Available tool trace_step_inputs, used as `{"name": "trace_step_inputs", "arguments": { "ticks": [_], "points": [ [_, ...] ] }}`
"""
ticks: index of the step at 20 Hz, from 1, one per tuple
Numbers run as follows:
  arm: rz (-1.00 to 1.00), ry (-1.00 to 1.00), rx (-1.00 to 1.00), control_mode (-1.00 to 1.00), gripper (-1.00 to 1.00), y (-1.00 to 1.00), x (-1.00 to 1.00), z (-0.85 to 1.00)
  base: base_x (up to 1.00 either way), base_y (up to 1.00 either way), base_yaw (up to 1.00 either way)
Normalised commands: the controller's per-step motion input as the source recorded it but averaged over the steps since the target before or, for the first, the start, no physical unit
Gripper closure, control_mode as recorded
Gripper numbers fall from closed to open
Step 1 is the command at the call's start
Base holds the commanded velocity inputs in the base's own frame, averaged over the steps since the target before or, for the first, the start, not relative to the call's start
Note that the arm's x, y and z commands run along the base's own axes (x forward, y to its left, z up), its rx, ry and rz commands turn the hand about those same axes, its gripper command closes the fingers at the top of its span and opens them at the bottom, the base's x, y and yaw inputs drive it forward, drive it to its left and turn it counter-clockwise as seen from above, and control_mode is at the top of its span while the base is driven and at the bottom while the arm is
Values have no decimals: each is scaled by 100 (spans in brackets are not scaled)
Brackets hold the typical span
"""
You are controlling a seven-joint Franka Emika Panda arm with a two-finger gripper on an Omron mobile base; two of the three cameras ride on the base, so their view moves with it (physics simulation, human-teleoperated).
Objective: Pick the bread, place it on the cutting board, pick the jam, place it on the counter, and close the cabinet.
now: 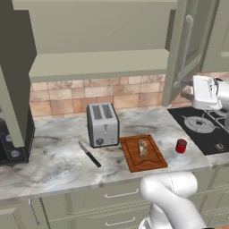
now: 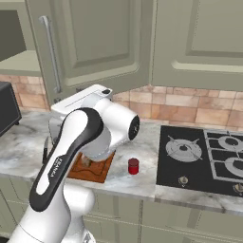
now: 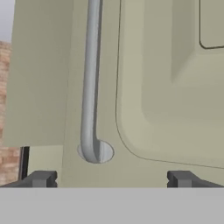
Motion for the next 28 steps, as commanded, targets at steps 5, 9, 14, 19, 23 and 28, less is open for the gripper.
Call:
{"name": "trace_step_inputs", "arguments": {
  "ticks": [5,9,14,19,23,28],
  "points": [
    [-7,0,0,-100,-100,37,5,0,0,0,0],
    [-11,0,0,-100,-100,27,12,0,0,0,0],
    [-14,0,0,-100,-100,22,18,0,0,0,0],
    [-13,0,0,-100,-100,19,21,0,0,0,0],
    [-11,0,0,-100,-100,13,27,0,0,0,0],
    [-8,0,0,-100,-100,11,29,-1,0,0,0]
  ]
}}
